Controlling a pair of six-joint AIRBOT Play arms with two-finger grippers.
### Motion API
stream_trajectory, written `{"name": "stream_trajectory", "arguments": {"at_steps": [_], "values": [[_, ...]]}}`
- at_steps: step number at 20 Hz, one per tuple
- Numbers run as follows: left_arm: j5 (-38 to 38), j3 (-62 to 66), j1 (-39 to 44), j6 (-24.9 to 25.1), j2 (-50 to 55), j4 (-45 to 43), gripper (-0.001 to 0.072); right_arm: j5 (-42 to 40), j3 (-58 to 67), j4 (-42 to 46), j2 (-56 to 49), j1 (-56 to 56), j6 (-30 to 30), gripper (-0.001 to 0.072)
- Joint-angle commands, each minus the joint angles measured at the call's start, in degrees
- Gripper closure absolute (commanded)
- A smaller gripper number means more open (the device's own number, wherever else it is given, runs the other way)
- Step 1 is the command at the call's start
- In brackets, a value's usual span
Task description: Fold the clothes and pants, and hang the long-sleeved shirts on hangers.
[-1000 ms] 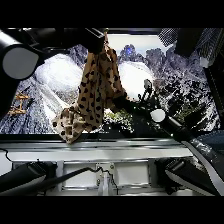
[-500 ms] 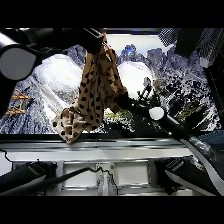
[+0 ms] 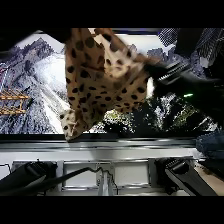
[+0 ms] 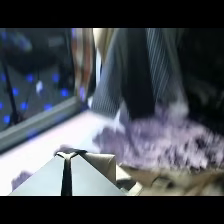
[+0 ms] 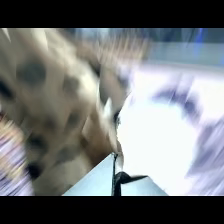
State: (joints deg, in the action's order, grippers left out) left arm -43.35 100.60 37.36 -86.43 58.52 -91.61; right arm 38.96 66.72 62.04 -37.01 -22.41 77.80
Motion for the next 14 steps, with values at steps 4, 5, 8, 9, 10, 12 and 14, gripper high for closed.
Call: {"name": "stream_trajectory", "arguments": {"at_steps": [4,5,8,9,10,12,14], "values": [[12.6,0.0,6.5,-8.7,-5.3,-6.7,0.0700,3.5,32.3,5.2,-13.4,3.5,-12.9,0.0692],[12.2,0.0,6.0,-14.2,-4.8,-12.6,0.0700,3.5,37.1,3.8,-17.6,3.5,-14.4,0.0692],[1.5,-0.1,0.8,-30.0,-1.9,-32.0,0.0700,4.7,51.1,-4.0,-31.9,3.5,-17.4,0.0692],[-4.1,-0.1,-1.8,-32.1,-0.5,-35.7,0.0700,6.4,53.8,-8.1,-35.8,3.5,-17.4,0.0692],[-9.8,-0.5,-5.1,-32.1,1.0,-37.5,0.0700,8.3,54.4,-12.9,-38.7,3.5,-17.4,0.0692],[-17.7,-4.0,-11.5,-32.1,2.8,-37.1,0.0699,13.8,51.4,-19.0,-41.9,2.5,-17.5,0.0691],[-22.2,-10.1,-14.8,-32.4,2.9,-34.0,0.0699,20.0,47.2,-17.4,-43.3,0.2,-18.3,0.0691]]}}
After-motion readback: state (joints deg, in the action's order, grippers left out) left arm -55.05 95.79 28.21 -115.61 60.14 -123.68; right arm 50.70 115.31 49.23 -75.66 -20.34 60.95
